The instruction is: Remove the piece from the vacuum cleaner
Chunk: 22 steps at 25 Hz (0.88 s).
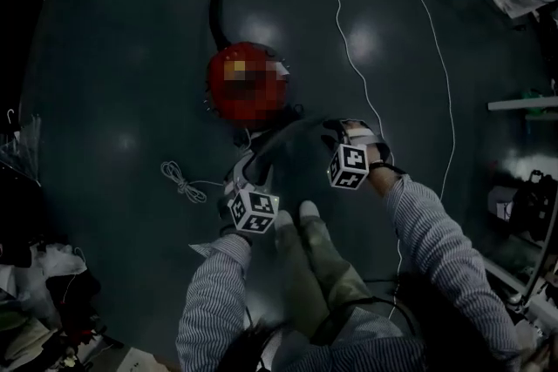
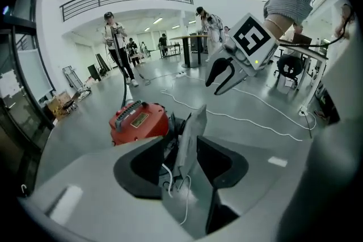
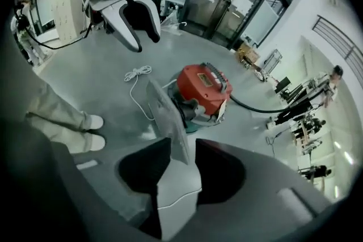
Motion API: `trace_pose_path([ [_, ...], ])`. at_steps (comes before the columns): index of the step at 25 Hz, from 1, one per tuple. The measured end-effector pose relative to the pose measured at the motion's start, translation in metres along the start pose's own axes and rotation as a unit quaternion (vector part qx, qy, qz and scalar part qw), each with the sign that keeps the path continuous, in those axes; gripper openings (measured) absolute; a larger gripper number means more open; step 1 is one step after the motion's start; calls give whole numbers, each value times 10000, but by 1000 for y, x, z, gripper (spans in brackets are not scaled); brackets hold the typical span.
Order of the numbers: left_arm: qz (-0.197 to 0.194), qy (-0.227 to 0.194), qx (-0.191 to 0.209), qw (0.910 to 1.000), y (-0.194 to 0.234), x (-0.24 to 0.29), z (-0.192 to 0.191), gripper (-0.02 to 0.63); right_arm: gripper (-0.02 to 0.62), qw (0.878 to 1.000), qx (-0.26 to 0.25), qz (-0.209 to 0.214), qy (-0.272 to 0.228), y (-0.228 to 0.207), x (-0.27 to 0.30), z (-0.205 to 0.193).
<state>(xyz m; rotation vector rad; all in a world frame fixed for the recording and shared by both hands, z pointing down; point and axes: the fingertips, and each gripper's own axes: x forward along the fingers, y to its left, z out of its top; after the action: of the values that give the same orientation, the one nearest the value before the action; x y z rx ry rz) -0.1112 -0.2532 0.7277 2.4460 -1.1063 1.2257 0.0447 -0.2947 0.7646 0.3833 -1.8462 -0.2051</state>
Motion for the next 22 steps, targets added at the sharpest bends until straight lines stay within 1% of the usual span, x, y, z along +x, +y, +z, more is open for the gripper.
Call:
trace_pose_path([
  [3, -15, 157, -5, 9999, 3, 32, -22, 175, 126, 9996, -131, 55, 246, 1, 42, -19],
  [7, -116, 240, 86, 9996, -1, 63, -38, 177, 132, 9992, -233, 87, 321, -2, 78, -28],
  [10, -194, 243, 118, 9994, -7, 79, -42, 178, 144, 9986, -381, 175, 323, -2, 96, -26],
  [13, -253, 257, 178, 9992, -14, 92, -45, 176, 146, 9969, -619, 266, 405, 6, 113, -29],
  [15, -281, 285, 202, 9990, -16, 99, -47, 175, 146, 9960, -675, 319, 494, 11, 122, -33],
  [18, -262, 327, 179, 9990, -12, 108, -48, 153, 143, 9955, -662, 299, 615, 9, 131, -37],
  [22, -211, 375, 144, 9990, -8, 115, -52, 112, 96, 9960, -625, 181, 618, 7, 135, -36],
])
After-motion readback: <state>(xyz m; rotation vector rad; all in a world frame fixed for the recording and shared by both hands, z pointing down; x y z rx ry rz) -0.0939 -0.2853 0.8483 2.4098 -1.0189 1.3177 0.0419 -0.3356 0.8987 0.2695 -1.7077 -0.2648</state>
